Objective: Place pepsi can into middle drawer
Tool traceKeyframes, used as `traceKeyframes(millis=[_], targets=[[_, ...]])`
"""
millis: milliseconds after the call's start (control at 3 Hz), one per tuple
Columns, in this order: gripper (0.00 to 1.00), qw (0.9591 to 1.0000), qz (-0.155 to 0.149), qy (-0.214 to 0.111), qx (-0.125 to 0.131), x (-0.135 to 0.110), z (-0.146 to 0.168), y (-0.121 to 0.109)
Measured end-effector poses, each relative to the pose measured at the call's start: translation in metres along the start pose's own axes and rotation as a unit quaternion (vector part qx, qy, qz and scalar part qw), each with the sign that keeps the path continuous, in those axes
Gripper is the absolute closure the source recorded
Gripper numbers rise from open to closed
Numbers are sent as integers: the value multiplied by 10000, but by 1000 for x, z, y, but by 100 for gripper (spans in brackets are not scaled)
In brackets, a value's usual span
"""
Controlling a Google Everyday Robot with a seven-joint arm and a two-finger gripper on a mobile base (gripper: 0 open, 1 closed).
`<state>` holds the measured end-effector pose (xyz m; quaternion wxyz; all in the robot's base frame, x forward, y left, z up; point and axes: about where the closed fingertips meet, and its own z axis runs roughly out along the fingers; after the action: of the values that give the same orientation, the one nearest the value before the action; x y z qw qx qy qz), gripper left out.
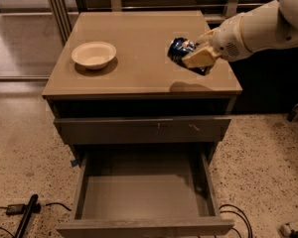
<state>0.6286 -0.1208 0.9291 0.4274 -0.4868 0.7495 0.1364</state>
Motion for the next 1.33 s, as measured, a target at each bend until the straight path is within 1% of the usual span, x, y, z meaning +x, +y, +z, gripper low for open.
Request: traceKeyframes(millis=[333,1000,1333], targets=[[100,9998,204,6,43,22,-28,34],[100,9998,217,12,-4,22,-24,37],[100,9987,393,101,-306,40,8,56]])
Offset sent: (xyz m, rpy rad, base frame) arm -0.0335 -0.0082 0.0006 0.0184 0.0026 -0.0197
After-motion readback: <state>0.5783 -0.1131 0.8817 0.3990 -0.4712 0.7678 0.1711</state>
